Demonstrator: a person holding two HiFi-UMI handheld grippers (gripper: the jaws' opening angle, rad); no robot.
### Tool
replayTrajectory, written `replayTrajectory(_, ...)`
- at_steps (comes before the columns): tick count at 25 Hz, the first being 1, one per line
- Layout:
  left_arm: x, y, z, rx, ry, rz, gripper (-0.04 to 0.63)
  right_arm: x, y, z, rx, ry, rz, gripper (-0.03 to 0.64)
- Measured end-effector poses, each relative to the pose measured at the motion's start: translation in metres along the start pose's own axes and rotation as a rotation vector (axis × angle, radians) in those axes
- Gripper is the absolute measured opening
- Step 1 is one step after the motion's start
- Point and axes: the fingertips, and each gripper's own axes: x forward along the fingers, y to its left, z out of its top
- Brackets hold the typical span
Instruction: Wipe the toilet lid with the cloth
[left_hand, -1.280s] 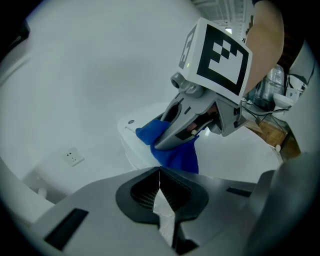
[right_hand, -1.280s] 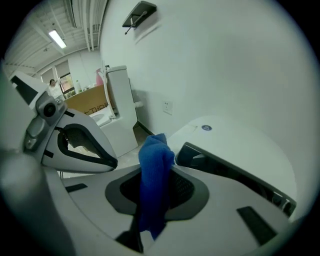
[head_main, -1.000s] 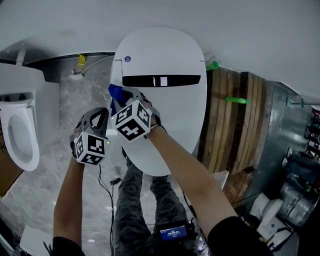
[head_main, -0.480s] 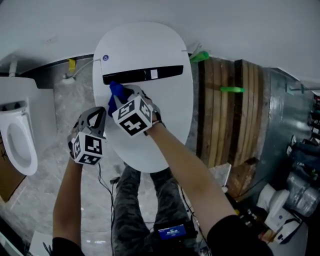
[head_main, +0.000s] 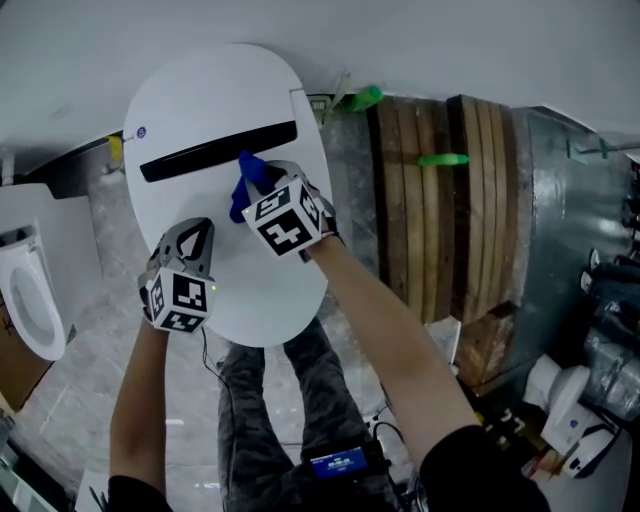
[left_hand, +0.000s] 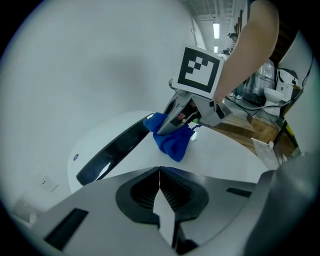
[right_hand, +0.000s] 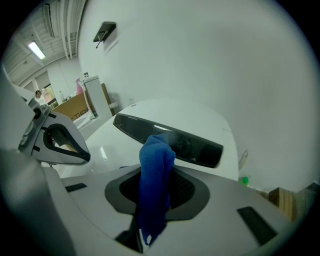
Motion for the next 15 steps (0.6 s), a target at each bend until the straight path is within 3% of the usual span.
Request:
replayTrajectory(8, 0.03, -0.046, 0.049, 0.025, 0.014, -0.011, 0.012, -0.035, -0.074, -0.042, 0.076, -0.007, -0.025, 0.092)
replayTrajectory(15, 0.045, -0.079, 0.076, 0.033, 0.03, -0.014, 0.012, -0.051, -0.096, -0.071, 0.107, -0.02, -0.024, 0.091)
